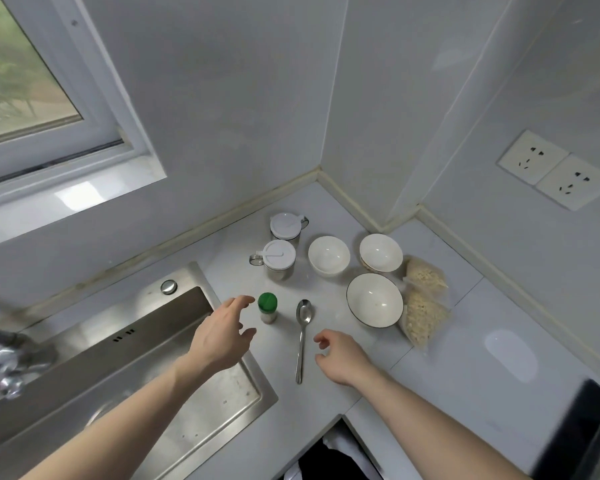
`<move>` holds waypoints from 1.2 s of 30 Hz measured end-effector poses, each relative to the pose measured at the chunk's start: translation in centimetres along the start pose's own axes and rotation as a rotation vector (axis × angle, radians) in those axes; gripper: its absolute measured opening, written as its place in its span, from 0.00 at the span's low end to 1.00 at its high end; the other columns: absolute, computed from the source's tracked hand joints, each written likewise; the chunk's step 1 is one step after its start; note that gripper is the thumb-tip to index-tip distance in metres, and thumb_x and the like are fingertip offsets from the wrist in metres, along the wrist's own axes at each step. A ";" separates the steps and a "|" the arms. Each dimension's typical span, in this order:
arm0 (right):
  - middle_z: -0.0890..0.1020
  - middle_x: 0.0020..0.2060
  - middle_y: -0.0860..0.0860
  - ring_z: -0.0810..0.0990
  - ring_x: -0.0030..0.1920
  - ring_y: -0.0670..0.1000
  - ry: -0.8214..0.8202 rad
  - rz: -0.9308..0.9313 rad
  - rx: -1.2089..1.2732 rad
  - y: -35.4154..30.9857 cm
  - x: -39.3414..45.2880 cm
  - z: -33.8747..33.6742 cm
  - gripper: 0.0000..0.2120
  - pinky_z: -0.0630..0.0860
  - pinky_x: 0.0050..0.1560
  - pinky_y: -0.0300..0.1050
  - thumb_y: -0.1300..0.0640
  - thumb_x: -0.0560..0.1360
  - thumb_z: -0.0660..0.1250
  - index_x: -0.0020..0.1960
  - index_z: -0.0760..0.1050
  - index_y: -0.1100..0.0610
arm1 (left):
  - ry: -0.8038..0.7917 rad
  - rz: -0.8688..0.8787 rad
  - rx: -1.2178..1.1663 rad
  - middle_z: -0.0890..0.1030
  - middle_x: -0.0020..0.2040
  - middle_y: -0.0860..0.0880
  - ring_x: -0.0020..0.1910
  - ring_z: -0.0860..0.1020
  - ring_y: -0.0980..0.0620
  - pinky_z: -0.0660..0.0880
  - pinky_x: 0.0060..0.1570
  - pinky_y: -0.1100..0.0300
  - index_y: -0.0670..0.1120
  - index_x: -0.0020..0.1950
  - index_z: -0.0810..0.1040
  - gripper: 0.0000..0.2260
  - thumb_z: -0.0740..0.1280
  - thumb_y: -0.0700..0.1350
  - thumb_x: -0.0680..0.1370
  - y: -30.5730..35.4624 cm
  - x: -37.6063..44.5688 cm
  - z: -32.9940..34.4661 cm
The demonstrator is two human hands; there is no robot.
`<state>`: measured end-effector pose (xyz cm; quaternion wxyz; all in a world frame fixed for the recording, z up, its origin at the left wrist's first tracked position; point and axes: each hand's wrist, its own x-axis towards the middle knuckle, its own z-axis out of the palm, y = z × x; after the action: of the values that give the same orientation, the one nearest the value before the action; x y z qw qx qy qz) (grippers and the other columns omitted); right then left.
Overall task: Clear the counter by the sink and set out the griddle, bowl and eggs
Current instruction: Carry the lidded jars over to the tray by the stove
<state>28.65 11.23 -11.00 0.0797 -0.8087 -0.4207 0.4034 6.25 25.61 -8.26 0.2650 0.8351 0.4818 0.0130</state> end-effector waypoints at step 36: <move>0.82 0.46 0.42 0.81 0.46 0.50 0.458 -0.068 0.268 -6.0 5.0 -7.2 0.08 0.75 0.46 0.44 0.58 0.74 0.68 0.51 0.77 0.49 | -0.222 -0.065 0.146 0.75 0.68 0.44 0.65 0.72 0.40 0.71 0.66 0.50 0.45 0.73 0.67 0.28 0.69 0.49 0.75 3.0 15.9 -2.4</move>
<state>31.78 20.25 -6.33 0.2926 -0.8465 -0.3616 0.2589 16.46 38.34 -8.55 0.2553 0.8325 0.4760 -0.1231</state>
